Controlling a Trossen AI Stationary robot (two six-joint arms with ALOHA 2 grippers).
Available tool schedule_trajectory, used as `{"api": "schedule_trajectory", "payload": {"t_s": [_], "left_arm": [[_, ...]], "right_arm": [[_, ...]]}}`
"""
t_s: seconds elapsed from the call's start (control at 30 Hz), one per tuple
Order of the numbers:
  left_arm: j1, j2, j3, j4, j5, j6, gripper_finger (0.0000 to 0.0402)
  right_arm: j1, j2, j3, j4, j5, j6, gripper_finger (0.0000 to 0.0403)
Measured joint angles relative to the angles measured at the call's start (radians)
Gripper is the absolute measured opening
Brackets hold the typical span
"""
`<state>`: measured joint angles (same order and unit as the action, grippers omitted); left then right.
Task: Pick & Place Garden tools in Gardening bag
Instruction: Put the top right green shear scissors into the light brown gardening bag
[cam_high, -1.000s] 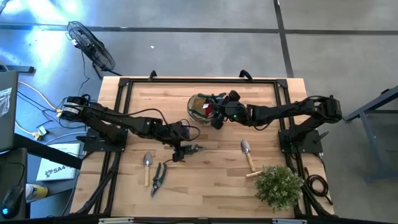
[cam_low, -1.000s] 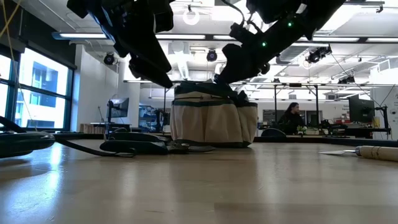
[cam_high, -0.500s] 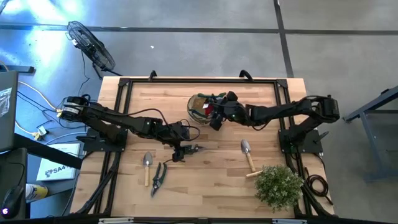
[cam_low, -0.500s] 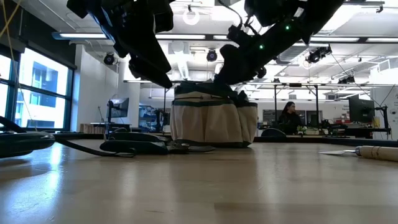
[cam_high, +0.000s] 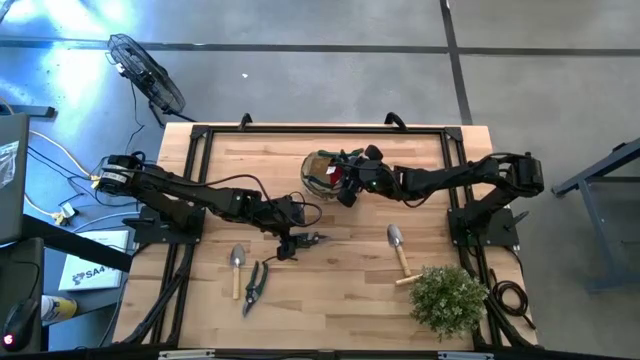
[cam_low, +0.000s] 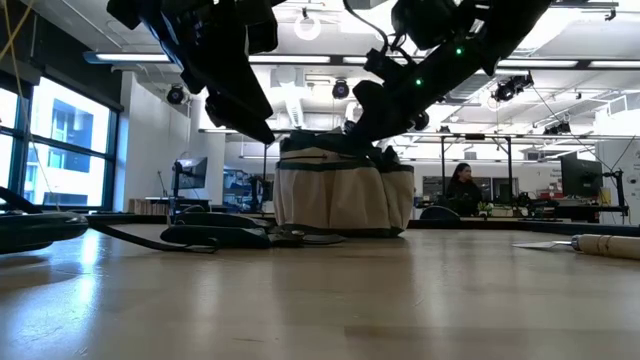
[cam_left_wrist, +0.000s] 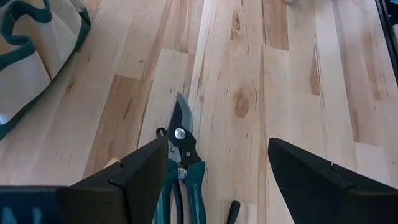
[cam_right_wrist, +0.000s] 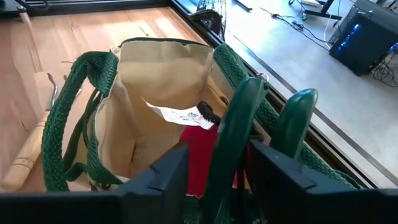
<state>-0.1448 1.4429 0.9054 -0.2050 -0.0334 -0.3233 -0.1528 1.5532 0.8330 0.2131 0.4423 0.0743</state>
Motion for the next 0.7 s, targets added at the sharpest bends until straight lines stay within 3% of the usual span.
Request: {"api": "schedule_trajectory", "payload": {"t_s": [0.2,0.3,0.7], "left_arm": [[0.000,0.000,0.000,-0.001,0.000,-0.001,0.0271],[0.000,0.000,0.000,-0.008,0.000,-0.013,0.0271],[0.000,0.000,0.000,-0.012,0.000,-0.023,0.0271]], "right_arm": [[0.000,0.000,0.000,-0.016,0.005,-0.019,0.0037],[0.004,0.000,0.000,-0.032,0.009,-0.015,0.0036],[0.095,-0.012,0.000,-0.034,0.216,-0.077,0.0036]]}}
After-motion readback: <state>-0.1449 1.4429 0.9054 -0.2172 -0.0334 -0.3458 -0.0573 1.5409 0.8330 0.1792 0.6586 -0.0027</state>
